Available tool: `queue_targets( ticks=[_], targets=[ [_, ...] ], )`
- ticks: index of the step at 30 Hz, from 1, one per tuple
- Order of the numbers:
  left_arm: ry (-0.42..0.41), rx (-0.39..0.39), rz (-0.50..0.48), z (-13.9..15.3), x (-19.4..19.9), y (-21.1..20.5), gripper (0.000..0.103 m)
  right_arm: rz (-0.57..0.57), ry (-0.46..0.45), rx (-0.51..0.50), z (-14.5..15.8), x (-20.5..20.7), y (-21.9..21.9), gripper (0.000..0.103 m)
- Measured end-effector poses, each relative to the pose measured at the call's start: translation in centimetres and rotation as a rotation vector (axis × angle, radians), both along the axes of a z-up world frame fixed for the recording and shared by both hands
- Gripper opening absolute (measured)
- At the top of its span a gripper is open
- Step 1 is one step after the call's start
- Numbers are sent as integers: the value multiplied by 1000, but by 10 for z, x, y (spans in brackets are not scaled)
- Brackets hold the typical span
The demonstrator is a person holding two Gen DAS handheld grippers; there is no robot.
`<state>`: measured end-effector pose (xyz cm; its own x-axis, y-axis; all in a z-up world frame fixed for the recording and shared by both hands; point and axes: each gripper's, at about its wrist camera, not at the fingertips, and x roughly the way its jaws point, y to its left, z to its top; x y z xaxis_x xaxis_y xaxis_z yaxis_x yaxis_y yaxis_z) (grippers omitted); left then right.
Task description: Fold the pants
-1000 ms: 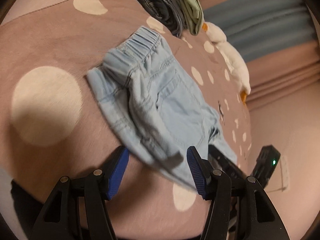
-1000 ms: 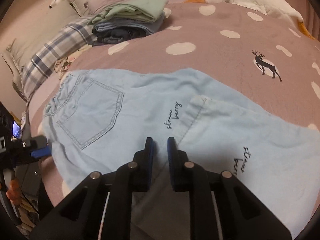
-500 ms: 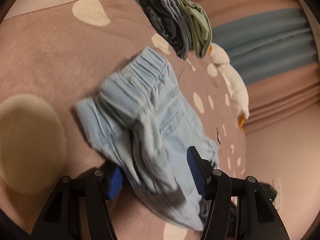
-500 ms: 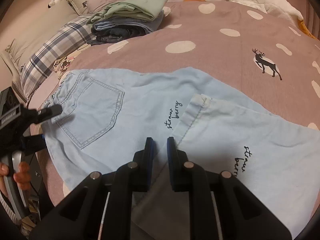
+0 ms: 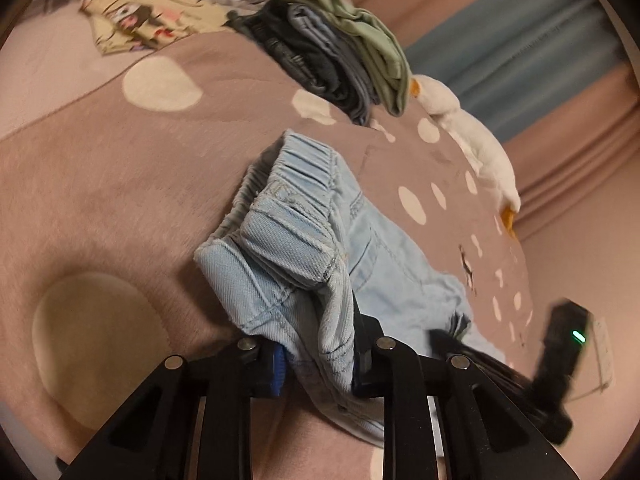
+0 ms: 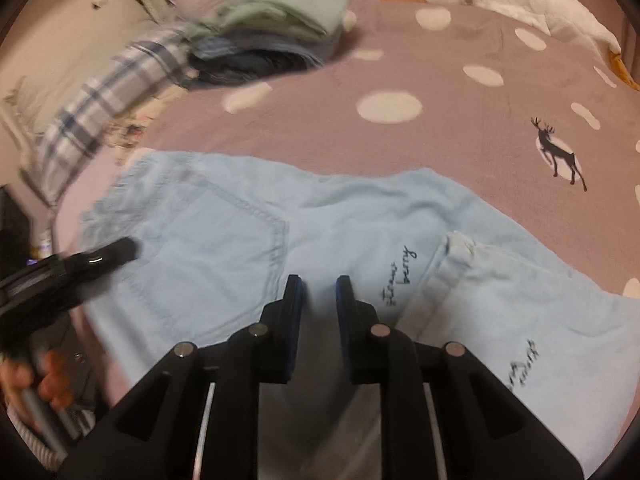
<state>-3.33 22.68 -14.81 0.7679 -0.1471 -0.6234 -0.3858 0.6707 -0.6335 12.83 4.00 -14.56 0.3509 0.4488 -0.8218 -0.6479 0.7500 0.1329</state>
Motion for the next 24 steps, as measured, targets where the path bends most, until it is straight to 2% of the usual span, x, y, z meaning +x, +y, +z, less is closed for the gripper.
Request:
queue_targets(
  ticks=[1,3,9,17,24],
  targets=[
    [3,9,-6,0,2,1,22,-7,34,-19,-8,5,4,17],
    [9,30,-16,1,4,-1,22,-24,47,-2,-9,10,5,17],
    [22,4,-13,-5,4,2,22,-24,100,-9,-4,7,2,19],
    [29,-3,-14,-6,5,2,22,0,180,-22,-6,-41,-17,20],
    [17,45,-31,7,7,-8,22,29,173,-26,-8,-72,-24,20]
  ],
)
